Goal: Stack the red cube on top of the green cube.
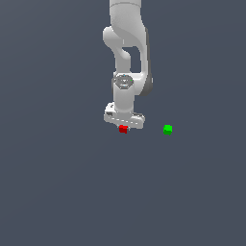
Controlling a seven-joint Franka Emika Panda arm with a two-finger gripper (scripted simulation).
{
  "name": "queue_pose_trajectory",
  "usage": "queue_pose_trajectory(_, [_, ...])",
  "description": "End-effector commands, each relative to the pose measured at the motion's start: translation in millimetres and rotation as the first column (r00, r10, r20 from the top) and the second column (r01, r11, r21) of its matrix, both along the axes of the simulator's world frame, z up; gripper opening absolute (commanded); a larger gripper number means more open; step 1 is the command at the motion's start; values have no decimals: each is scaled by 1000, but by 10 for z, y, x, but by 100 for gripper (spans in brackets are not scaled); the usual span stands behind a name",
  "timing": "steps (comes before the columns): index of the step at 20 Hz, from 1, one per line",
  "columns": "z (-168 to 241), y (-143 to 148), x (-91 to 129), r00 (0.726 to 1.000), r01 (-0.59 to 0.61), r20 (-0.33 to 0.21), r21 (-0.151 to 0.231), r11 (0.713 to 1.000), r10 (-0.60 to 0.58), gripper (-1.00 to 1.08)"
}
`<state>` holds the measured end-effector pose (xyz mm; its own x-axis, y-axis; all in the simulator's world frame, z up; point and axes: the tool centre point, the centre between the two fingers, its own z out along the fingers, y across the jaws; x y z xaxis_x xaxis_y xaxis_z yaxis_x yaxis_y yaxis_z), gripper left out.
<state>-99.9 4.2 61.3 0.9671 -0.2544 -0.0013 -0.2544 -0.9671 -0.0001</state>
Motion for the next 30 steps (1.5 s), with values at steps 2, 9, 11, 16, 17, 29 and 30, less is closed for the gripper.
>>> queue_pose_trajectory(2, [237, 0, 2, 1000, 0, 1, 0, 1000, 0, -100])
queue_pose_trajectory(9, [539, -3, 7, 1000, 0, 1, 0, 1000, 0, -100])
queue_pose_trajectory(11, [576, -4, 10, 1000, 0, 1, 0, 1000, 0, -100])
queue_pose_trajectory(16, [584, -3, 17, 1000, 0, 2, 0, 1000, 0, -100])
queue_pose_trajectory(17, [583, 0, 17, 1000, 0, 2, 0, 1000, 0, -100])
queue_pose_trajectory(29, [456, 548, -37, 1000, 0, 2, 0, 1000, 0, -100])
queue_pose_trajectory(30, [436, 634, -45, 1000, 0, 2, 1, 1000, 0, -100])
